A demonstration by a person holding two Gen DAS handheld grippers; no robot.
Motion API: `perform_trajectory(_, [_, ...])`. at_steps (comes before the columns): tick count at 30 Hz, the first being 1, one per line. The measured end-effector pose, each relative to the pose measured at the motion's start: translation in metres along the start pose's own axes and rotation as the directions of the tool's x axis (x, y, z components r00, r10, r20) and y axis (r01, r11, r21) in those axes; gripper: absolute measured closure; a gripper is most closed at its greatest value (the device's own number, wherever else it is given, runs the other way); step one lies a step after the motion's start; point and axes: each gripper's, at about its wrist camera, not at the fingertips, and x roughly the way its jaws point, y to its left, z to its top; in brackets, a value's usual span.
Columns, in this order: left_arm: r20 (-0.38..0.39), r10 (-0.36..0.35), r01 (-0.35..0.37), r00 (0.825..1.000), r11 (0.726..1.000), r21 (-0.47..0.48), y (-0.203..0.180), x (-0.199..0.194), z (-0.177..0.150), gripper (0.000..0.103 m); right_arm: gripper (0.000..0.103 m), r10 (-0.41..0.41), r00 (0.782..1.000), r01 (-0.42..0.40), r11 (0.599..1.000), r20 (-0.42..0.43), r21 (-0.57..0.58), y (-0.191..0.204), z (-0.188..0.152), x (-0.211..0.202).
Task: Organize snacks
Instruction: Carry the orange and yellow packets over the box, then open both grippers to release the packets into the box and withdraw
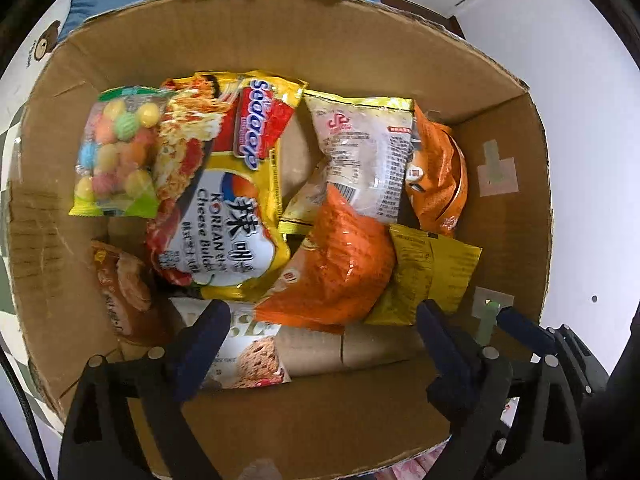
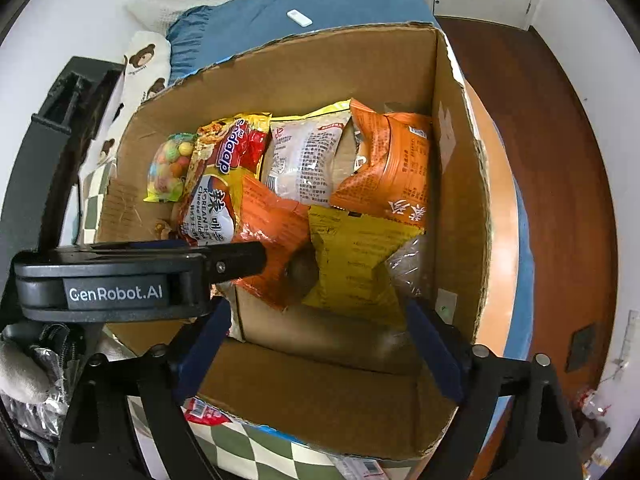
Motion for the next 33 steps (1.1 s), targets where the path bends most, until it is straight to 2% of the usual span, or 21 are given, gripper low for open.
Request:
perform_trajectory(2, [0.020, -0.005, 0.005, 1.000, 1.000, -0.010, 0.007, -0.007, -0.004, 0.008, 0.008, -0.006, 1.000, 0.006, 1.000, 0.000, 0.008, 0.001, 0.000, 0.000])
perform_trajectory(8, [0.100, 0.047, -0.046, 0.994, 0.999, -0.012, 0.019, -0.031, -0.016, 0.008, 0.008, -0.015, 1.000, 0.015, 1.000, 0.014, 0.018, 0.002, -0.006, -0.004])
perform_trajectory(12, [0.187, 0.137, -0.141, 0.973, 0.990, 0.007, 0.025, -0.051, -0.031, 0.008, 0.008, -0.023, 0.999, 0.022, 0.999, 0.041, 0.023, 0.006, -0.011, -0.009])
perform_trajectory(14, [0.221, 0.158, -0.164, 0.962, 0.986, 0.009, 0.027, -0.058, -0.037, 0.008, 0.008, -0.036, 0.997, 0.035, 0.999, 0.062, 0.018, 0.011, -0.013, -0.012])
perform_trajectory(20, [0.336, 0.222, -0.237, 0.915, 0.972, 0.004, 0.034, -0.082, -0.061, 0.008, 0.008, -0.076, 0.986, 0.078, 0.997, 0.146, -0.008, 0.026, -0.027, -0.030])
perform_trajectory(26, [0.441, 0.241, -0.259, 0.864, 0.966, -0.021, 0.039, -0.106, -0.094, 0.008, 0.008, -0.111, 0.963, 0.116, 0.993, 0.247, -0.004, 0.033, -0.046, -0.049])
perform_trajectory(29, [0.489, 0.247, -0.269, 0.837, 0.963, -0.026, 0.038, -0.118, -0.110, 0.008, 0.008, -0.121, 0.948, 0.131, 0.991, 0.294, -0.015, 0.038, -0.057, -0.061])
perform_trajectory(33, [0.561, 0.255, -0.291, 0.788, 0.956, -0.026, 0.033, -0.135, -0.139, 0.008, 0.008, -0.120, 0.920, 0.143, 0.989, 0.374, -0.034, 0.050, -0.076, -0.083])
